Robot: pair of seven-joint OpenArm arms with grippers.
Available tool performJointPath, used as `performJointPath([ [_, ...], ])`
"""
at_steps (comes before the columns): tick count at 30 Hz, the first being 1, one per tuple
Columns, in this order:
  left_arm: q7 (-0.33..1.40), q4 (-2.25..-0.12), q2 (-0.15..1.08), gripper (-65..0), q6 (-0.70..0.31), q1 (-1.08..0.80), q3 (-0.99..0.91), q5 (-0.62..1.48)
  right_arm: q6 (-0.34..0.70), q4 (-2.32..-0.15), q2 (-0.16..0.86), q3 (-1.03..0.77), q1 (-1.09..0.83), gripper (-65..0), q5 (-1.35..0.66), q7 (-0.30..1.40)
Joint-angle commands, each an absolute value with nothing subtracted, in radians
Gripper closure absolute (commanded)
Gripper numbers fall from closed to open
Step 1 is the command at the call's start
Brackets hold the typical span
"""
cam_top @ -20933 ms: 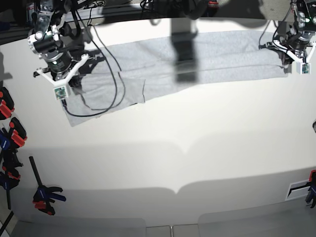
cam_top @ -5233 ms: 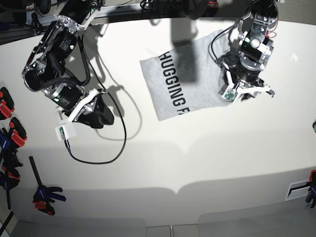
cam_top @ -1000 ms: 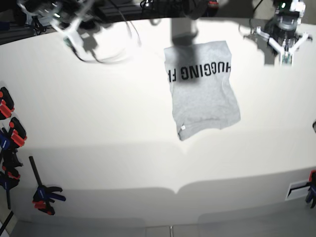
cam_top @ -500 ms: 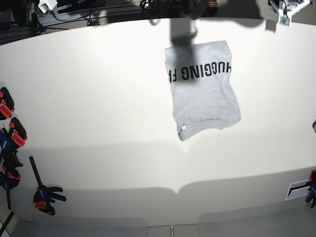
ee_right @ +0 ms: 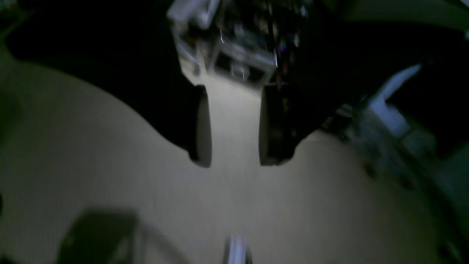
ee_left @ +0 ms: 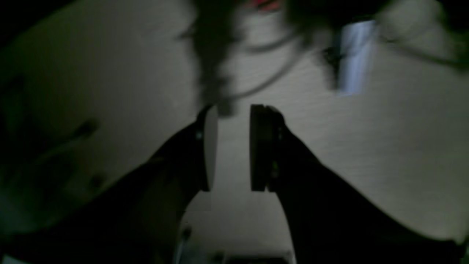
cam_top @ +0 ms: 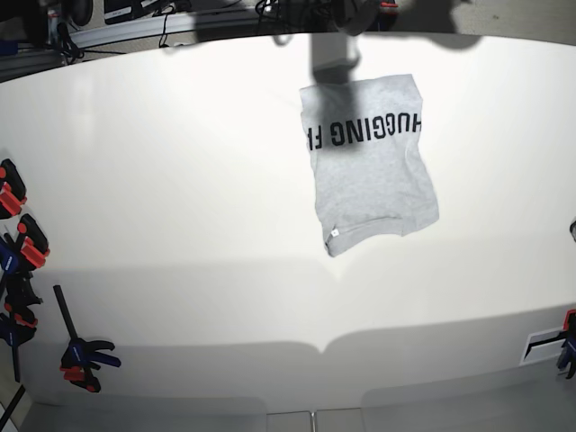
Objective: Fold the T-shirt properly
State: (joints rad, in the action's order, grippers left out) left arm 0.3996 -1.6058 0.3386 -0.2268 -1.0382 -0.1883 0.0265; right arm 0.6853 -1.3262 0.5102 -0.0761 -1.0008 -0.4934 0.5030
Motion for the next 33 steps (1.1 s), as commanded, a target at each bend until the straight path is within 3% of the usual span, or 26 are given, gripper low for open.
performJointPath([
  [1, 0.360, -1.575, 0.344, -13.7, -0.239, -1.026, -0.160, 0.027, 0.698, -1.301, 0.511, -0.048, -0.982, -21.0, -0.500, 0.422],
  [4, 0.251, -1.414, 0.344, -13.7, -0.248, -0.914, -0.049, 0.027, 0.698, -1.187, 0.497, 0.059, -0.876, -21.0, -0.483, 0.168],
  [7, 0.073, -1.216, 0.343, -13.7, -0.248, -0.802, 0.042, 0.027, 0.698, -1.075, 0.450, 0.125, -0.754, -21.0, -0.393, 0.130],
  [10, -0.233, -0.971, 0.326, -13.7, -0.247, -0.689, 0.087, -0.054, 0.694, -0.959, 0.392, 0.177, -0.644, -21.0, -0.325, 0.103],
  [14, -0.356, -0.644, 0.253, -13.7, -0.247, -0.532, 0.087, -0.134, 0.604, -0.794, 0.333, 0.236, -0.523, -21.0, -0.226, 0.046],
  [19, -0.791, -0.334, 0.193, -13.7, -0.233, -0.426, 0.087, -0.195, 0.467, -0.590, 0.269, 0.272, -0.426, -21.0, -0.080, -0.136],
  [22, -0.603, -0.262, 0.165, -13.7, -0.232, -0.397, 0.087, -0.190, 0.408, -0.482, 0.246, 0.272, -0.395, -21.0, -0.051, -0.177],
  [25, -0.527, -0.247, 0.159, -13.7, -0.233, -0.401, 0.087, -0.190, 0.391, -0.422, 0.243, 0.272, -0.388, -21.0, -0.056, -0.155],
  [31, -0.440, -0.249, 0.163, -13.7, -0.233, -0.393, 0.087, -0.073, 0.383, -0.419, 0.244, 0.271, -0.379, -21.0, -0.192, 0.172],
  [33, -0.424, -0.254, 0.165, -13.7, -0.232, -0.391, 0.087, -0.044, 0.379, -0.419, 0.244, 0.272, -0.374, -21.0, -0.205, 0.210],
])
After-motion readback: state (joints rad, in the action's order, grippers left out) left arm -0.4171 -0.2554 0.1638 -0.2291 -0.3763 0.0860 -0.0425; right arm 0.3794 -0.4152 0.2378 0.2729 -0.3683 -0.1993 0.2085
